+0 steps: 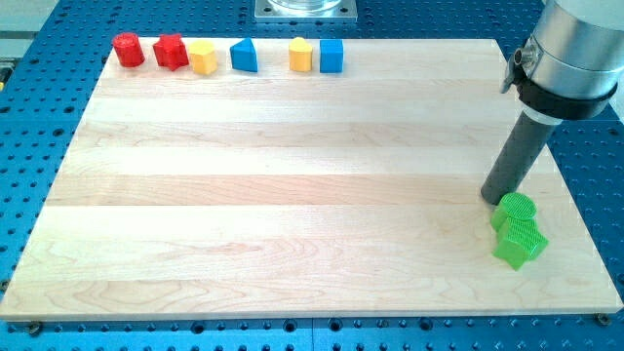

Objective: Go to the right side of the blue cube

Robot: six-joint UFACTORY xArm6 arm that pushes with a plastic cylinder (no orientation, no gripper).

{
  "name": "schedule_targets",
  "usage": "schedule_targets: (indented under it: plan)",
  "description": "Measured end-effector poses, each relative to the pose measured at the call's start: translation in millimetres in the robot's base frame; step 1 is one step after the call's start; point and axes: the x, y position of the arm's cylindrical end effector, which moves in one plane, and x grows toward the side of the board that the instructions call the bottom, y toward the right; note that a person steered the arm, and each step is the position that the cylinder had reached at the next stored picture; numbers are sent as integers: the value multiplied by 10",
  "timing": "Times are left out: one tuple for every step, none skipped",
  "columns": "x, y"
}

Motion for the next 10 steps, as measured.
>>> schedule_targets:
  plan:
    - [-93, -535]
    - [-247, -1313]
    - [-254, -2186]
    - [-254, -2466]
    - [-243, -2466]
    - [-239, -2466]
    - [-311, -2162]
    - [-773, -1719]
    - [-1357, -1447]
    - [-1978, -1179]
